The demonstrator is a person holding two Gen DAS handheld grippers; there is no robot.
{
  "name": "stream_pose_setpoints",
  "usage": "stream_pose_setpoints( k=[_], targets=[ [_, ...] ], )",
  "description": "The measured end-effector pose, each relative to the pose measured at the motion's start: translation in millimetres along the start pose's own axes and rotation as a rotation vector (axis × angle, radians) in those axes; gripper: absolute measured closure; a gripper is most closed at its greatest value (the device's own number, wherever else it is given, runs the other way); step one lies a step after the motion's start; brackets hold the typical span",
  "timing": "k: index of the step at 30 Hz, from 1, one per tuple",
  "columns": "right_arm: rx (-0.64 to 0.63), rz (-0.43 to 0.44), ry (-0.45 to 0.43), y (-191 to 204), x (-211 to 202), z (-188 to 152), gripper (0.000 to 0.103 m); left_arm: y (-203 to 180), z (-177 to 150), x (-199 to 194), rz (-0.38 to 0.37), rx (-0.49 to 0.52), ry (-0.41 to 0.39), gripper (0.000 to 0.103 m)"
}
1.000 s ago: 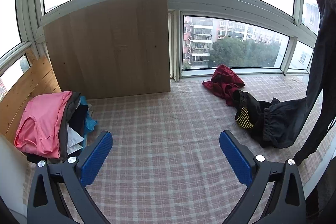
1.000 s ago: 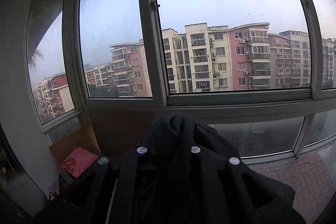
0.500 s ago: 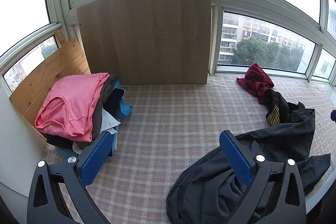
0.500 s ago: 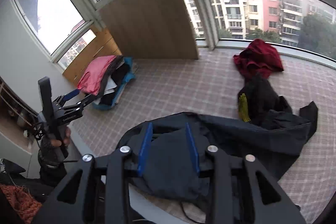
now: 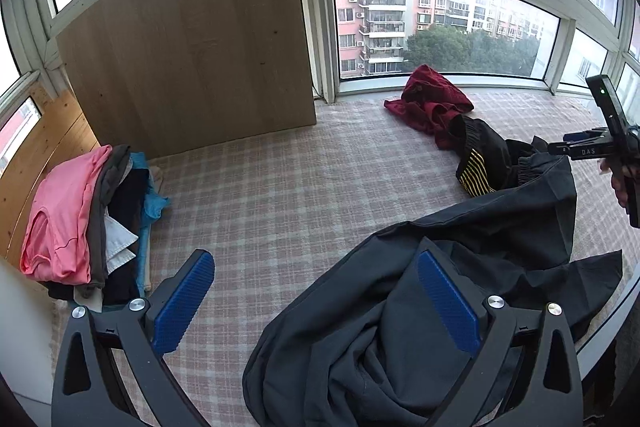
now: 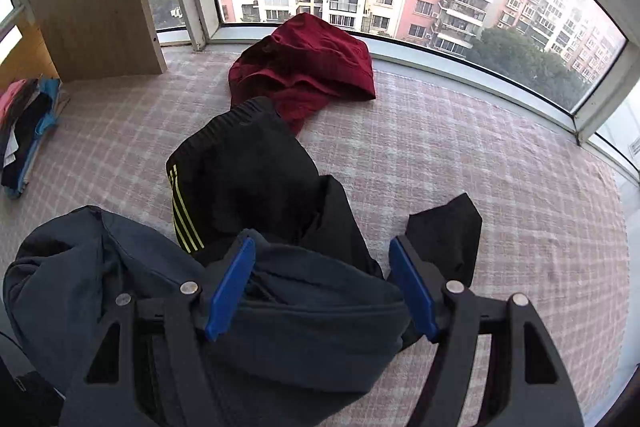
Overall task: Fold clothes
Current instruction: 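Pull the dark grey sweatpants out of the heap with the right gripper, then lay the sweatpants flat on the platform with the right gripper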
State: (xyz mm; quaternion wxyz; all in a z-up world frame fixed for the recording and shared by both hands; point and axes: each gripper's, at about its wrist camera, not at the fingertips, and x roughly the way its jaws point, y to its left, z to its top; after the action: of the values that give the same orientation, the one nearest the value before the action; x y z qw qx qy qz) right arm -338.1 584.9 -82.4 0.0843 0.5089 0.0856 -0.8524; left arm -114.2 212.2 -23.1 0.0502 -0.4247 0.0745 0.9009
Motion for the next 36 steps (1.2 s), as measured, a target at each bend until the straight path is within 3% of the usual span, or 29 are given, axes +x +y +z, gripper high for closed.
stream_pose_setpoints(
  k=[2,4,9,10,11,12,14,18,21,26,28,31,36],
  targets=[
    [-0.048,0.002,0.033,6.3,19.9,20.4,0.034,-3.7,0.3,3.0,0.01,0.004,0.011,0.001],
    [-0.076,0.028,0.122,7.7,51.2,30.9,0.034,-5.4,0.1,5.4,0.018,0.003,0.021,0.001],
    [-0.023,0.056,0.366,-9.5,130.0,22.0,0.034,1.7,-5.2,6.8,0.051,-0.024,0.038,0.001],
    [0.006,0.081,0.395,-12.4,141.2,18.9,0.04,3.8,-6.5,8.0,0.058,-0.031,0.043,0.001],
    [0.047,0.145,0.397,-12.5,145.5,15.8,0.077,5.9,-7.4,10.1,0.064,-0.04,0.051,0.001],
    [0.061,0.178,0.387,-10.7,146.1,14.5,0.083,7.9,-8.1,12.6,0.069,-0.048,0.06,0.001],
    [0.005,0.139,0.322,-2.6,131.1,19.7,0.094,10.7,-8.2,16.6,0.079,-0.058,0.075,0.001],
    [0.111,0.135,0.107,-30.2,63.0,58.3,0.094,8.7,-4.5,18.6,0.083,-0.049,0.074,0.001],
    [0.135,0.06,-0.111,-52.0,-12.3,98.9,0.094,5.1,-0.4,19.8,0.079,-0.038,0.07,0.001],
    [0.182,-0.092,-0.331,-74.8,-103.9,146.9,0.094,3.4,1.6,25.8,0.076,-0.034,0.078,0.001],
    [0.166,-0.089,-0.3,-72.1,-100.2,138.4,0.089,4.9,0.7,26.6,0.075,-0.037,0.08,0.001],
    [0.141,-0.085,-0.253,-68.0,-94.5,125.8,0.048,10.5,-2.5,25.0,0.074,-0.049,0.08,0.001],
    [0.101,-0.078,-0.174,-61.2,-85.2,104.7,0.047,32.1,-17.0,17.3,0.1,-0.065,0.089,0.001]
  ],
)
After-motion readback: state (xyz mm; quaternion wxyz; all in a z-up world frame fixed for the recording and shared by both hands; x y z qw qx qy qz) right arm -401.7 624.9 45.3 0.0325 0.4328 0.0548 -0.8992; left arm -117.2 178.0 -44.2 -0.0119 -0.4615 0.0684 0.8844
